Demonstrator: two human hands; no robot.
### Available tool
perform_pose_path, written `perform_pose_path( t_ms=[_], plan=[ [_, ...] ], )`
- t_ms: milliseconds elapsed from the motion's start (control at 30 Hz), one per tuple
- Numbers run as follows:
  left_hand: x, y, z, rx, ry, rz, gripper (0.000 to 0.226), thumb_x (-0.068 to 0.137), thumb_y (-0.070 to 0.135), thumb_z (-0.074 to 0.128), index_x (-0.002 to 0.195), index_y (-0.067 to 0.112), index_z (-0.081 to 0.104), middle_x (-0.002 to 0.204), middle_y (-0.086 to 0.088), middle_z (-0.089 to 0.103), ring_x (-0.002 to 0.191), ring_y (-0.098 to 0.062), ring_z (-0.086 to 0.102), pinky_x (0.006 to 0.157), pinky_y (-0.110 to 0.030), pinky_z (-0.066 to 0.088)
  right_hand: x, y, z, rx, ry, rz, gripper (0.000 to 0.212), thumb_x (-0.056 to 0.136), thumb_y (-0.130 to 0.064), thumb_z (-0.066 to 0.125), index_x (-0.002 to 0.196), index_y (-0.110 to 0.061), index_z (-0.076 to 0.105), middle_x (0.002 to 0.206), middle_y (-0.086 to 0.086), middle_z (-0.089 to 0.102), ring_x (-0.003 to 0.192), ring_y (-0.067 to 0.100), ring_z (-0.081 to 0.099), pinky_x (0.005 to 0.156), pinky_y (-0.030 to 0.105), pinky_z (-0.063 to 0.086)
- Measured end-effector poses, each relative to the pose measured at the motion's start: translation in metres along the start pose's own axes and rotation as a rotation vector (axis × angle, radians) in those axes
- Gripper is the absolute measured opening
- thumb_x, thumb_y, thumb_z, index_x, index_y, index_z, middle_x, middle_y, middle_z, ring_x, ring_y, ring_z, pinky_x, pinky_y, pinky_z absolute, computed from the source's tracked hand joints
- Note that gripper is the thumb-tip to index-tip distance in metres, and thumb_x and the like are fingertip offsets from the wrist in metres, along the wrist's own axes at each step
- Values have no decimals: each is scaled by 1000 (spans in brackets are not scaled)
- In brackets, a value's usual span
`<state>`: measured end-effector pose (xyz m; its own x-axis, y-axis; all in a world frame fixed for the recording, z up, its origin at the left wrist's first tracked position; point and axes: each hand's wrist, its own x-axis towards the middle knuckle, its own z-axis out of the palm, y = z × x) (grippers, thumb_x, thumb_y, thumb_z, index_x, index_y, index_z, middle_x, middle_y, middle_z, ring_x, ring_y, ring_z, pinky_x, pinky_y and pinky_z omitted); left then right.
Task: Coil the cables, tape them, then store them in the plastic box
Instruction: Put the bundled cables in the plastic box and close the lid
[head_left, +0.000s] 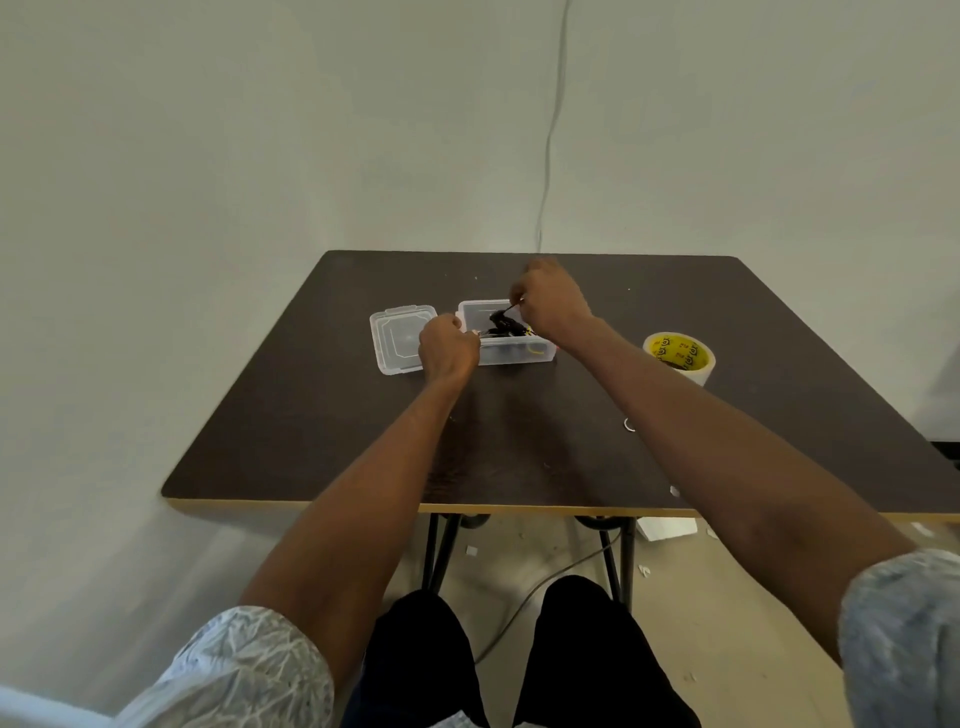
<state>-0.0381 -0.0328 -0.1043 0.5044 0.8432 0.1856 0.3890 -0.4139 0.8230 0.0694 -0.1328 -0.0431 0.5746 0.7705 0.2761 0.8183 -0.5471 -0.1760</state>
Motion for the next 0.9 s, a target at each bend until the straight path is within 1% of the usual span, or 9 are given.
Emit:
perform_pose_path(
  t_ms=[100,200,267,333,400,533,667,800,900],
  plan=[
    [0,-1,-1,-1,13,12,22,86,19,68,101,3,67,100,-11,67,94,-26,63,77,-30,45,-3,-3,17,22,-174,97,25,89,-5,53,103,0,74,103,20,69,87,31,62,75,34,51],
    [-1,-6,-5,-8,29,30,20,87,23,66,93,4,65,95,-10,66,89,-26,61,75,-32,43,-5,-6,18,162,-208,205,30,94,-14,49,108,4,69,109,19,68,82,26,57,72,30,45],
    [0,-11,-7,48,117,43,20,92,23,58,95,5,65,102,-11,65,96,-27,61,83,-37,46,-6,-4,14,223,-218,218,33,97,-17,45,111,2,69,112,18,66,87,28,58,73,31,44],
    [3,-16,-15,194,258,-29,28,90,25,56,111,7,62,120,-13,56,112,-30,53,96,-42,42,-8,0,15,213,-188,195,33,95,-18,47,106,0,72,106,18,69,88,29,62,72,30,46],
    [5,-21,-27,325,307,-244,49,83,31,64,125,8,51,132,-15,44,121,-31,42,99,-42,34,-10,0,18,243,-83,192,30,88,-19,53,99,-4,76,98,15,73,81,27,64,69,30,50],
    [8,-31,-44,381,142,-544,44,77,30,64,117,12,60,135,-12,37,120,-30,34,97,-39,29,-18,-3,26,221,46,156,26,86,-21,56,94,-10,77,95,12,74,87,29,64,89,39,51],
    [14,-37,-51,276,72,-613,39,79,28,62,115,14,62,137,-16,41,124,-32,36,101,-42,28,-31,-7,28,256,192,124,22,85,-13,56,87,-4,76,92,15,72,84,30,62,83,37,48],
    [20,-27,-60,-78,234,-444,43,85,11,62,125,7,48,127,-15,58,116,-33,56,97,-41,44,-31,2,19,442,296,259,21,83,-7,54,64,-4,64,66,10,61,64,19,52,62,30,41],
    [15,-5,-62,-98,283,24,32,93,11,52,125,12,53,117,-10,63,105,-25,60,84,-31,44,-20,9,1,929,261,496,27,92,-26,60,78,-4,65,71,10,62,65,18,56,68,34,49]
  ],
)
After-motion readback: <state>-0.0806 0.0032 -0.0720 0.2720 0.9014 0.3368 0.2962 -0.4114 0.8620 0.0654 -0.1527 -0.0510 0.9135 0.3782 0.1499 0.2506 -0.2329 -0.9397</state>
